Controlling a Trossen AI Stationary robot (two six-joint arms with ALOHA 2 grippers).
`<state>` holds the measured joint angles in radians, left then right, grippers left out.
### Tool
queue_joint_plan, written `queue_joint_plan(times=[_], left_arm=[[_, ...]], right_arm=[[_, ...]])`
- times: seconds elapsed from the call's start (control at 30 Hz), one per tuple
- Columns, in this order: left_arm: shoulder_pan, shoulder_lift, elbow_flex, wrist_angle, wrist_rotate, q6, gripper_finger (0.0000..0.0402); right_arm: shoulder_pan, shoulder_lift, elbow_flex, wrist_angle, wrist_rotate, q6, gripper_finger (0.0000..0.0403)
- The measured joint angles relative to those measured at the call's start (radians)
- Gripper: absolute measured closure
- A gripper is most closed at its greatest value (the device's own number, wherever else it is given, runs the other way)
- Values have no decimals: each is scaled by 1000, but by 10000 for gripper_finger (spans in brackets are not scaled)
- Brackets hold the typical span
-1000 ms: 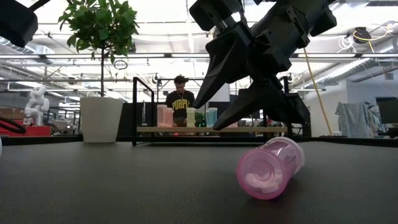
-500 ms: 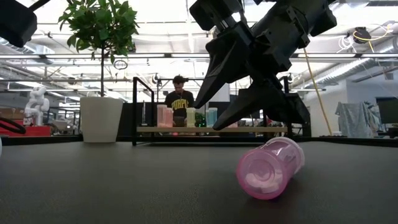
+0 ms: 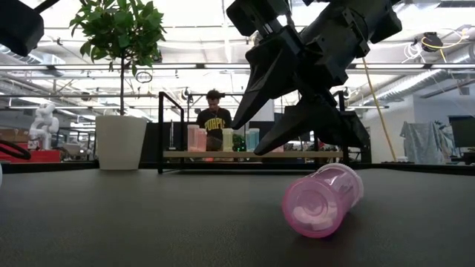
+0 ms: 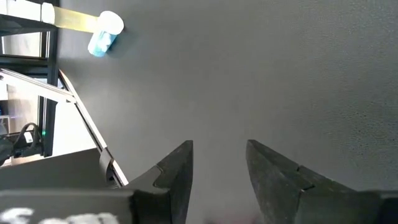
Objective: Pick and place medicine bottles onto shelf by color
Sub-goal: Put the yellow pill bottle on the shelf aligned with the other yellow pill bottles
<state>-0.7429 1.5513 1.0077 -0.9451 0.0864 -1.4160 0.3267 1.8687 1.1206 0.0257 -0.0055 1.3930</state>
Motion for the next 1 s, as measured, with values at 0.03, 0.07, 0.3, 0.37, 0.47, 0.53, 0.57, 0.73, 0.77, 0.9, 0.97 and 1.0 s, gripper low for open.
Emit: queue_joint_plan(times=[0.03,0.07,0.3,0.37,0.47,0.53,0.57,0.73,0.77,0.9,0.97,1.0], left_arm=[[0,0,0,0,0,6,265],[0,0,0,-1,-1,15,265],[58,-3,1,-13,48,132,265],[85,-3,16,-50,69,188,266],[137,-4,61,-132,72,291,266],[184,-4,100,-188,71,371,266],[210,-4,122,-207,71,415,266],[369,-4,228,-247,66,634,266],[405,-2,249,-248,66,675,266],[551,43,362,-299,54,836,266],[619,80,427,-329,34,908,266],[651,104,463,-343,30,938,266]], right_arm=[[0,0,0,0,0,0,261],[0,0,0,0,0,0,261],[0,-11,-1,-10,1,-22,261],[0,-34,-1,-21,4,-34,261],[-4,-94,-1,-77,34,-65,261],[-5,-150,-1,-150,81,-89,261],[-6,-177,-1,-189,102,-103,261],[-34,-322,-1,-368,140,-175,261],[-42,-344,-1,-399,140,-192,261],[-77,-416,-1,-475,140,-264,261],[-97,-439,-1,-505,136,-302,261],[-107,-450,-1,-512,134,-320,261]])
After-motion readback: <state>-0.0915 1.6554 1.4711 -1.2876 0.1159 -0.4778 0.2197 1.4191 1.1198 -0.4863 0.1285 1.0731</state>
